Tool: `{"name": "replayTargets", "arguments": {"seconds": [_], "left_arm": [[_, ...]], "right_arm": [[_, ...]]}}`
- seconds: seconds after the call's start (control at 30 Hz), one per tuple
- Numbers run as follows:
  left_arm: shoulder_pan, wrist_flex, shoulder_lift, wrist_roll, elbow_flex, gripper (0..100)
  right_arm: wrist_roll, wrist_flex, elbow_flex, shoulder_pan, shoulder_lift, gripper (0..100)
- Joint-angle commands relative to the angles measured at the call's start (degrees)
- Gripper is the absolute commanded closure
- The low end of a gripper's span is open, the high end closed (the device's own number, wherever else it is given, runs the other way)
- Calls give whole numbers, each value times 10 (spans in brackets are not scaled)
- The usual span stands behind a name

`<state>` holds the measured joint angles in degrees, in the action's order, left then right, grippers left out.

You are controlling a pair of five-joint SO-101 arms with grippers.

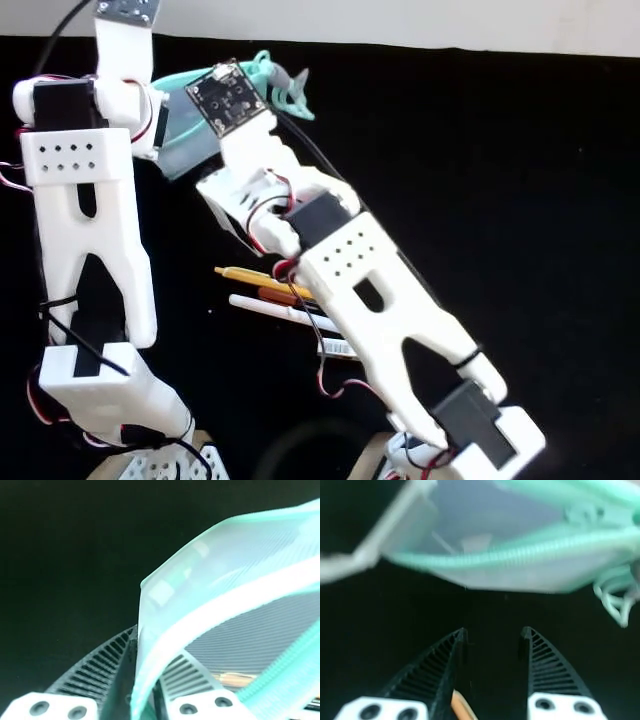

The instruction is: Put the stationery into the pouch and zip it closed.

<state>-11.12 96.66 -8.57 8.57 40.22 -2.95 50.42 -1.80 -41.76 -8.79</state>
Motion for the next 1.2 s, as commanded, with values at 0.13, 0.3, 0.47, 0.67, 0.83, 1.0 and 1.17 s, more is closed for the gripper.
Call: {"name": "replayTargets", "arguments": {"seconds": [0.13, 0.3, 0.47, 0.67, 0.83, 1.0, 1.17], "left_arm": [[44, 26, 10, -9, 53, 993], [63, 40, 11, -9, 54, 993], [71, 44, 11, -10, 41, 993], [67, 42, 6, -8, -15, 990], [58, 42, 4, -8, -20, 989], [34, 42, -8, -9, -25, 973], [30, 42, -25, -11, -23, 864]], "right_arm": [[-33, 92, 3, 5, -79, 822], [-50, 138, 2, 12, -106, 822], [-50, 154, 2, 43, -139, 822], [-52, 190, 2, 81, -159, 822], [-50, 192, 2, 123, -159, 822], [-48, 192, 2, 141, -159, 822], [-48, 192, 0, 143, -159, 822]]}}
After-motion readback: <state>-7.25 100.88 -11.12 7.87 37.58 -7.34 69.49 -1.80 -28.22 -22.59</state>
